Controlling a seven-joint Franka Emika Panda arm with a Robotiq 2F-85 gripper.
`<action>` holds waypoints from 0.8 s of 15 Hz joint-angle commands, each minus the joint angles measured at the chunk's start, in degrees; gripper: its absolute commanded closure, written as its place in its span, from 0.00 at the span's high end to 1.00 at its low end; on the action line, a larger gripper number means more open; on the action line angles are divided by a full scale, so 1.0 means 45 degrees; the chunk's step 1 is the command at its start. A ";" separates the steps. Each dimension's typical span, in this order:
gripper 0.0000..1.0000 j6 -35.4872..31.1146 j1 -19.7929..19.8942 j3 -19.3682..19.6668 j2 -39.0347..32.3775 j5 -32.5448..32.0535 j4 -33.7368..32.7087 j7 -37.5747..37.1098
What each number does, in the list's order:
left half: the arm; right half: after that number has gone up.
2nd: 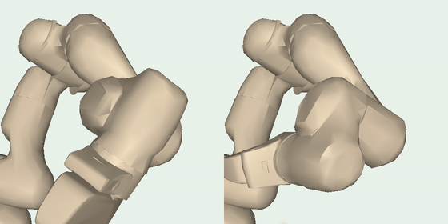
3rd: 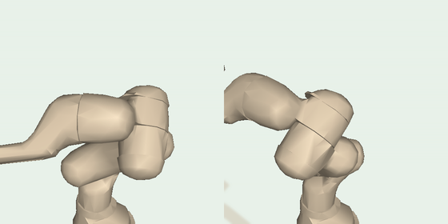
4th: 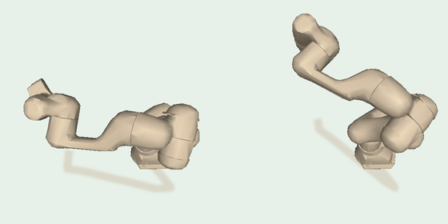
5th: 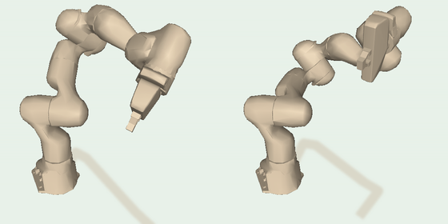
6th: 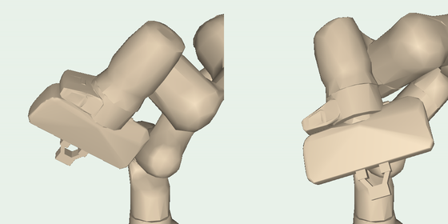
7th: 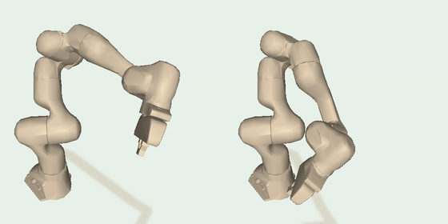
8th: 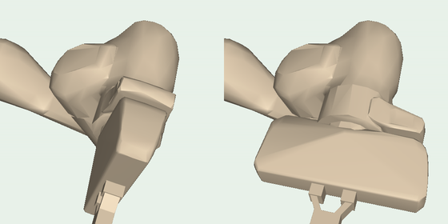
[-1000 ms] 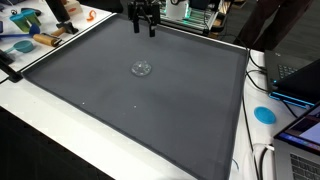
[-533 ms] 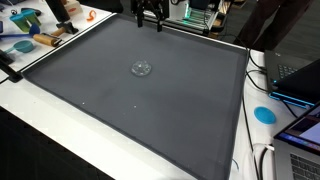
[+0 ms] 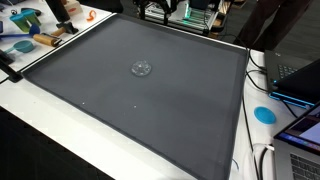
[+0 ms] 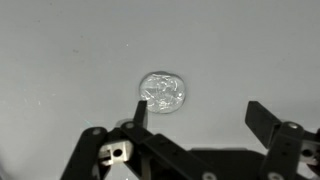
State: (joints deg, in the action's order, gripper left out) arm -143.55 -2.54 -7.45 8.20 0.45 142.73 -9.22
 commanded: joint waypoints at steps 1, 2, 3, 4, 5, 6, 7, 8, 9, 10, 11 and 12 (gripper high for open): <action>1.00 0.0969 -0.0083 -0.0080 -0.0115 -0.1050 -0.0583 -0.0532; 1.00 0.1167 -0.0105 -0.0066 -0.0186 -0.1135 -0.0754 -0.0503; 1.00 0.1276 -0.0155 -0.0026 -0.0254 -0.1045 -0.0883 -0.0284; 1.00 0.1389 -0.0143 -0.0033 -0.0303 -0.1155 -0.1013 -0.0440; 1.00 0.1513 -0.0169 -0.0018 -0.0359 -0.1148 -0.1142 -0.0346; 1.00 0.1638 -0.0171 -0.0010 -0.0416 -0.1153 -0.1261 -0.0396; 1.00 0.1698 -0.0191 0.0007 -0.0462 -0.1102 -0.1344 -0.0310; 1.00 0.1788 -0.0196 0.0014 -0.0518 -0.1099 -0.1427 -0.0320; 1.00 0.1829 -0.0204 0.0024 -0.0553 -0.1083 -0.1470 -0.0280; 1.00 0.1868 -0.0209 0.0031 -0.0599 -0.1076 -0.1527 -0.0276; 1.00 0.1519 -0.0232 0.0076 -0.0400 -0.0836 -0.1310 -0.0188; 1.00 0.1523 -0.0238 0.0082 -0.0436 -0.0834 -0.1351 -0.0187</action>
State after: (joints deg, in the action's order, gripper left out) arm -136.85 -3.01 -7.70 6.23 -3.26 136.72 -10.07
